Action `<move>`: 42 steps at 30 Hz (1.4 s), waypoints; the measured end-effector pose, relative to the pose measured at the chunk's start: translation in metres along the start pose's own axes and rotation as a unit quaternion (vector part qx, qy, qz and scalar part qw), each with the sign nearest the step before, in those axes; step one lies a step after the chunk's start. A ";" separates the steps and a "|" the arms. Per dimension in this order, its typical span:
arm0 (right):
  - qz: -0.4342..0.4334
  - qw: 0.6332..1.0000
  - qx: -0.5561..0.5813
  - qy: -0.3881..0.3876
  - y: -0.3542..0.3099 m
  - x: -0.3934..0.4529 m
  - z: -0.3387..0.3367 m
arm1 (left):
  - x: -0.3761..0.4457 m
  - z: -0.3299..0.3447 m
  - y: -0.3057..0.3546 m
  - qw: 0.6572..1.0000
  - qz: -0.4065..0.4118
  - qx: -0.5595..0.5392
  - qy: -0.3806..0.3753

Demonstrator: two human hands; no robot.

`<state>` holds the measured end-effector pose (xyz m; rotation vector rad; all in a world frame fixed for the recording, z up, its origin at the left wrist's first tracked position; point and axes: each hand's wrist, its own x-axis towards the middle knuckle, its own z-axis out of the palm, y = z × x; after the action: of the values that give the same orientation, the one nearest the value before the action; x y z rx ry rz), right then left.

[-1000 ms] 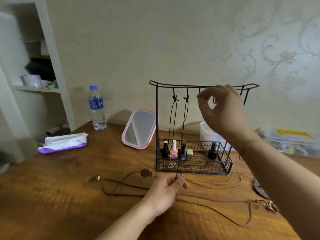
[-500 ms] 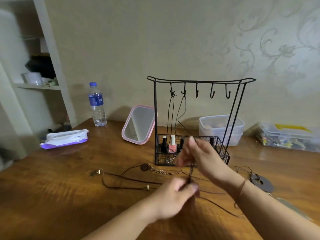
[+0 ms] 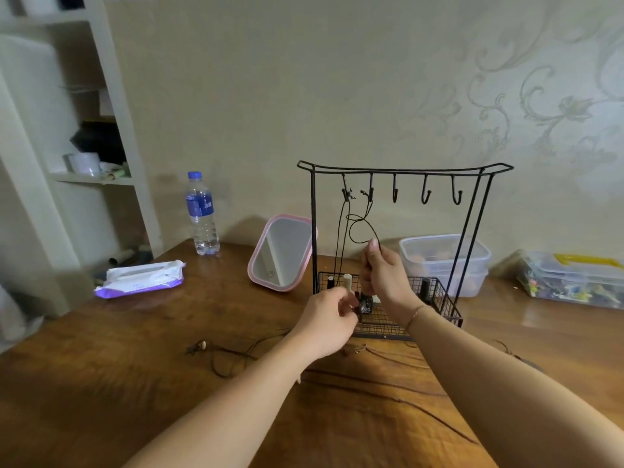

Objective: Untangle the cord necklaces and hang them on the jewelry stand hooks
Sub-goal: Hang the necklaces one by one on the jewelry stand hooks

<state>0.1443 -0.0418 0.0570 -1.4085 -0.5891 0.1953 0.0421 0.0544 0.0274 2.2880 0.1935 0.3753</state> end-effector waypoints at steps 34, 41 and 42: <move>-0.087 0.788 -0.598 -0.114 0.044 -0.143 -0.011 | -0.078 0.003 -0.020 0.932 0.181 0.289 -0.121; -0.076 0.913 -0.392 -0.083 0.021 -0.144 -0.040 | -0.082 0.016 -0.004 0.982 0.110 0.102 -0.114; -0.086 0.916 -0.377 -0.107 0.015 -0.143 -0.046 | -0.082 0.015 0.000 0.984 0.096 0.071 -0.129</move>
<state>0.0500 -0.1460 0.0023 -2.0823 -1.0345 -0.0332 -0.0307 0.0226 0.0010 2.4768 -0.1382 0.1633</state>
